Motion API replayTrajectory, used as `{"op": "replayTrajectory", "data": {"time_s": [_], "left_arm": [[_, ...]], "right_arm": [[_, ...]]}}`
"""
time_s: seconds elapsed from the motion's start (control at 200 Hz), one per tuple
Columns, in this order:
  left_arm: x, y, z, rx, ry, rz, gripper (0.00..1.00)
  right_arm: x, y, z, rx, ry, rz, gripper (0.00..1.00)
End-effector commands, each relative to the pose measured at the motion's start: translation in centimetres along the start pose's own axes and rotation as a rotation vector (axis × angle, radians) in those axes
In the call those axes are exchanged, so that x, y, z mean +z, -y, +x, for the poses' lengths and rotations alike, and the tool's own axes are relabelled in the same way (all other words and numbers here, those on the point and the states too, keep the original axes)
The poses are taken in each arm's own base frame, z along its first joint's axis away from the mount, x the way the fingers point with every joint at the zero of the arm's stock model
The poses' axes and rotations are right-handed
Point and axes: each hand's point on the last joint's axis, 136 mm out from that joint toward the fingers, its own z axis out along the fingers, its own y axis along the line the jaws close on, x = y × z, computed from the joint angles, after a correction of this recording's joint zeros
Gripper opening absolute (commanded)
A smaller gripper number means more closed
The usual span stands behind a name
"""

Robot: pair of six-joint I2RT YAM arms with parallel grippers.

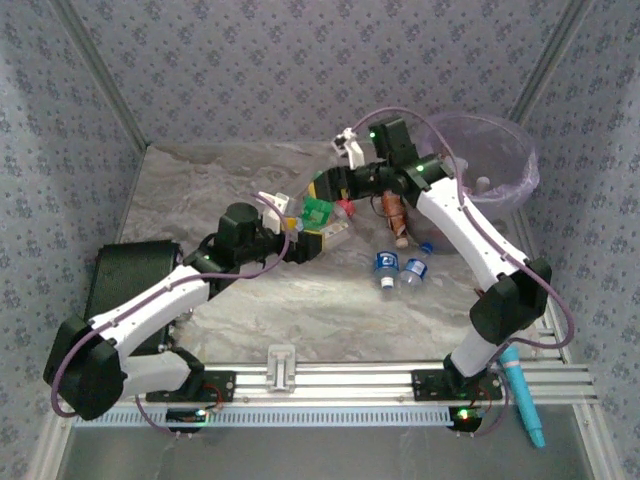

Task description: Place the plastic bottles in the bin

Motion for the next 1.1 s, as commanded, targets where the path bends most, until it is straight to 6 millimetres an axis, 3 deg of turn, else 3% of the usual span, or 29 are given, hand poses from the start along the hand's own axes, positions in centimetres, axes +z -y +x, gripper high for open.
{"op": "replayTrajectory", "data": {"time_s": [0.0,0.19,0.285,0.45,0.6,0.68,0.79,1.094], "left_arm": [[-1.3,0.0,-1.0,0.04,0.013,-0.049,1.0],[-1.6,-1.1,0.4,0.026,-0.01,-0.095,1.0],[-1.6,-1.3,0.6,0.028,-0.018,-0.102,1.0],[-1.7,-1.5,1.0,0.031,-0.03,-0.114,1.0],[-2.0,-1.7,1.3,0.028,-0.033,-0.124,1.0],[-2.2,-1.8,1.4,0.027,-0.032,-0.133,1.0],[-2.6,-1.9,1.5,0.028,-0.03,-0.142,1.0],[-2.9,-2.3,1.9,0.028,-0.044,-0.166,1.0]], "right_arm": [[-5.3,-0.5,-2.6,-0.082,0.093,0.102,0.45],[-13.5,0.6,-6.5,-0.14,0.286,0.306,0.4],[-18.0,2.1,-8.2,-0.112,0.397,0.429,0.39],[-25.5,5.7,-9.5,-0.053,0.55,0.707,0.37],[-30.1,9.3,-9.7,0.011,0.623,0.89,0.35],[-30.9,11.3,-9.5,0.036,0.611,0.955,0.35],[-30.2,14.0,-9.2,0.078,0.572,0.965,0.35],[-24.4,19.3,-7.2,0.198,0.409,0.835,0.35]]}}
